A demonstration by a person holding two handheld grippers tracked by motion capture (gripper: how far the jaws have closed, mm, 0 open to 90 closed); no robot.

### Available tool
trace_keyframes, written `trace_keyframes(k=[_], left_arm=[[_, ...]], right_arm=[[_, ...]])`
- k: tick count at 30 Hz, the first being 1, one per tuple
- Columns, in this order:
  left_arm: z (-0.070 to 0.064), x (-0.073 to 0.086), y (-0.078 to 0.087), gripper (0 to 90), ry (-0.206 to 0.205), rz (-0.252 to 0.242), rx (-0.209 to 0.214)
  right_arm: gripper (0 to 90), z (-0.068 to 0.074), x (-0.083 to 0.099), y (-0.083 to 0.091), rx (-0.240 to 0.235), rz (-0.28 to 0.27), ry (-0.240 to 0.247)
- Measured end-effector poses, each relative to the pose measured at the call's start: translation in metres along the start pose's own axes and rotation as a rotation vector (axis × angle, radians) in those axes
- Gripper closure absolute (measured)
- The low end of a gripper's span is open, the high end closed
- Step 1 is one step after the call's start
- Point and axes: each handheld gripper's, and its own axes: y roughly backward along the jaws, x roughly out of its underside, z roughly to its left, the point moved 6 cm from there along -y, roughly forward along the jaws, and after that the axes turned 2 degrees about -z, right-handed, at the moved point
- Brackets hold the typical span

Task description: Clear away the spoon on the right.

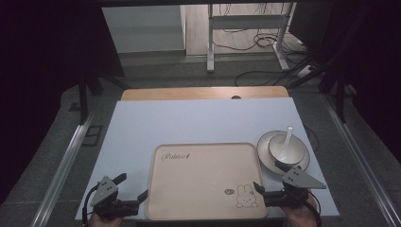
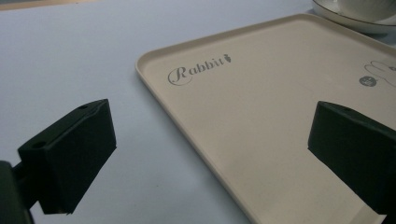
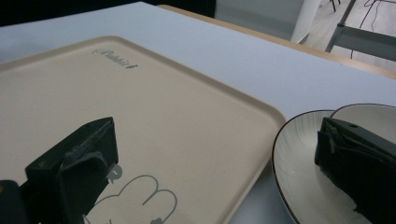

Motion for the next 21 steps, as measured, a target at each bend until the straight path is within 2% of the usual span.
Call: trace_keyframes(k=[8, 21], left_arm=[[0.0010, -0.0009, 0.0008, 0.6, 0.002, -0.014, 0.003], [0.0005, -0.0014, 0.0008, 0.7, 0.002, -0.019, 0.008]], right_arm=[[0.0, -0.0039, 0.0038, 0.0009, -0.008, -0.011, -0.039], [0.0, 0.0020, 0.0033, -0.0003, -0.013, 0.004, -0.013]])
